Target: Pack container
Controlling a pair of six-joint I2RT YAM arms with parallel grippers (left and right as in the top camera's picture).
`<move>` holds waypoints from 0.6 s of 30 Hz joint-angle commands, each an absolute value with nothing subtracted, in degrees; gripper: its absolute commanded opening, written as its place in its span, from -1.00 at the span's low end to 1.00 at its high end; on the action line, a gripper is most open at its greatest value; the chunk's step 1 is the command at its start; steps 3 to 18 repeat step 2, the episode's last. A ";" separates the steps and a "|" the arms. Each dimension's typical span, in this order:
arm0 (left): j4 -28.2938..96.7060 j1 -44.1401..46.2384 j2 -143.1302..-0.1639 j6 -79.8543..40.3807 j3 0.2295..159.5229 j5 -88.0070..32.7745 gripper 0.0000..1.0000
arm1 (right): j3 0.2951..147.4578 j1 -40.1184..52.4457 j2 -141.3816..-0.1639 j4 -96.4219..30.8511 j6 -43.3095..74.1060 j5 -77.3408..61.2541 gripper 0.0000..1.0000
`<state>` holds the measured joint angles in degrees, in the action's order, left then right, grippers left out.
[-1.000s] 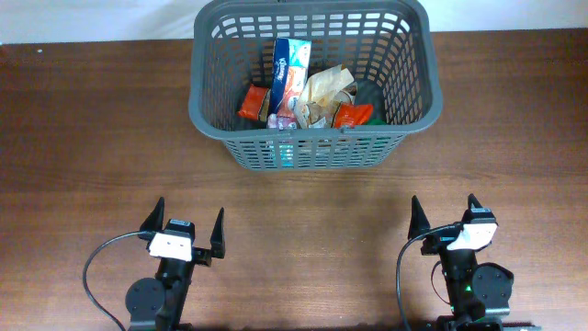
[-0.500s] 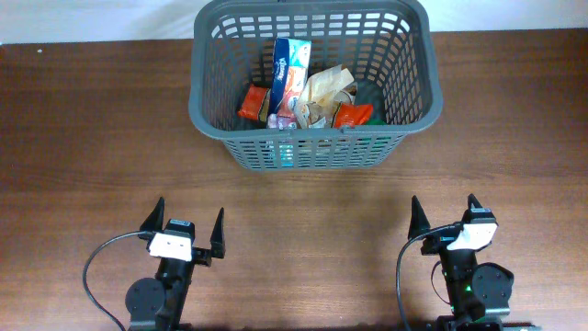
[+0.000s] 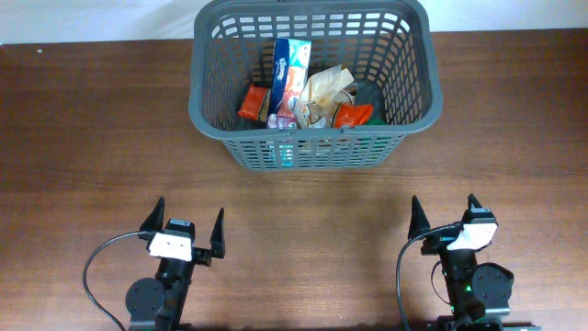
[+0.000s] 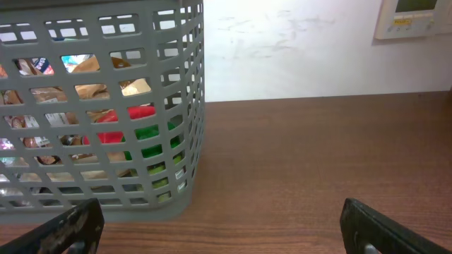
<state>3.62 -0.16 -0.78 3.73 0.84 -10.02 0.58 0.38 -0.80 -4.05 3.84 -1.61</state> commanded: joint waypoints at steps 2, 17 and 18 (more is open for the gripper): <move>3.70 -0.54 -0.30 4.82 0.49 -9.58 0.99 | 0.32 0.84 -0.19 -4.36 3.40 -1.74 0.98; 3.70 -0.54 -0.30 4.82 0.49 -9.58 0.99 | 0.32 0.84 -0.19 -4.36 3.40 -1.74 0.98; 3.70 -0.54 -0.30 4.82 0.49 -9.58 0.99 | 0.32 0.84 -0.19 -4.36 3.40 -1.74 0.98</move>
